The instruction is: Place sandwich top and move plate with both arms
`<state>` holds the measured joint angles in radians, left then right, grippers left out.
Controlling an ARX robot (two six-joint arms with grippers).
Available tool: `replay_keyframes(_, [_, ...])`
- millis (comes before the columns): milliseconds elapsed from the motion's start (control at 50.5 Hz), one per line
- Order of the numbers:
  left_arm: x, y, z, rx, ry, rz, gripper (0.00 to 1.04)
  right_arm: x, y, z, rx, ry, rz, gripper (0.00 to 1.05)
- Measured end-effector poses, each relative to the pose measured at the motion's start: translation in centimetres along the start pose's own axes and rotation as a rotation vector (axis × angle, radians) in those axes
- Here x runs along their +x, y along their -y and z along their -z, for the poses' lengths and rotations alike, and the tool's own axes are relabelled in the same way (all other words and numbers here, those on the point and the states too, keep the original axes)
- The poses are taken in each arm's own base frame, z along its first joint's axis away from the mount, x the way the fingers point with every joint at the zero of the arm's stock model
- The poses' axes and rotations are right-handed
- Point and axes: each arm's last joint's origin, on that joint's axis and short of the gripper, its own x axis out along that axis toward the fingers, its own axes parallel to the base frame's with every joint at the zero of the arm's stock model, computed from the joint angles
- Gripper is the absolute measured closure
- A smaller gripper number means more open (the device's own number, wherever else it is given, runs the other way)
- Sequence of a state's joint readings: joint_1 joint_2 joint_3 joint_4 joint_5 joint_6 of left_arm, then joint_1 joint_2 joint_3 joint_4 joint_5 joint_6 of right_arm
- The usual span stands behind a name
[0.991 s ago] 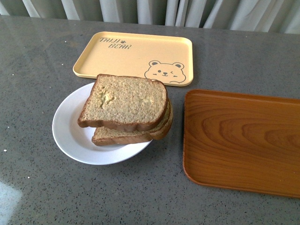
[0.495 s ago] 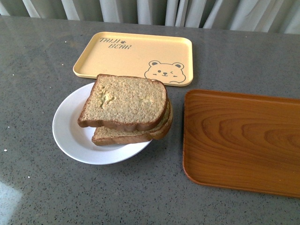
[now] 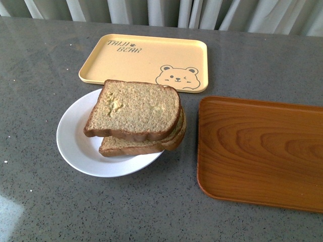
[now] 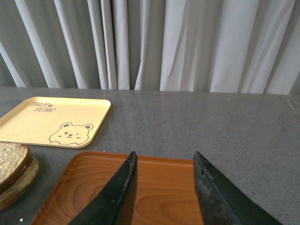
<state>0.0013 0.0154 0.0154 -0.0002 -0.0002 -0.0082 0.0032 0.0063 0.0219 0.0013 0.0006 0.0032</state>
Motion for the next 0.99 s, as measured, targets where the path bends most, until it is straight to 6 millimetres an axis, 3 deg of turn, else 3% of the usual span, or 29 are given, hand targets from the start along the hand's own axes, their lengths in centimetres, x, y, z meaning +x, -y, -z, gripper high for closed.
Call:
replay_keyframes(79, [0.1,0.0,0.2,-0.020,-0.042,0.044,0.09,0.0,0.0,0.0,0.000,0.000,0.000,0.52])
replay_keyframes(218, [1.7,-1.0,1.2,-0.400,-0.408,0.311,0.09,0.0,0.0,0.0,0.000,0.001,-0.001,0.24])
replay_keyframes(337, [3.3,-1.8,1.9,-0.509,-0.456,0.366,0.09,0.0,0.0,0.0,0.000,0.000,-0.001,0.08])
replay_keyframes(693, [8.2,-4.3,5.7,-0.663,-0.524,0.352,0.09,0.0,0.0,0.0,0.000,0.001,-0.001,0.09])
replay_keyframes(991, [10.3,-5.4,8.7,-0.731,-0.585,0.328,0.09,0.0,0.0,0.0,0.000,0.000,-0.002,0.09])
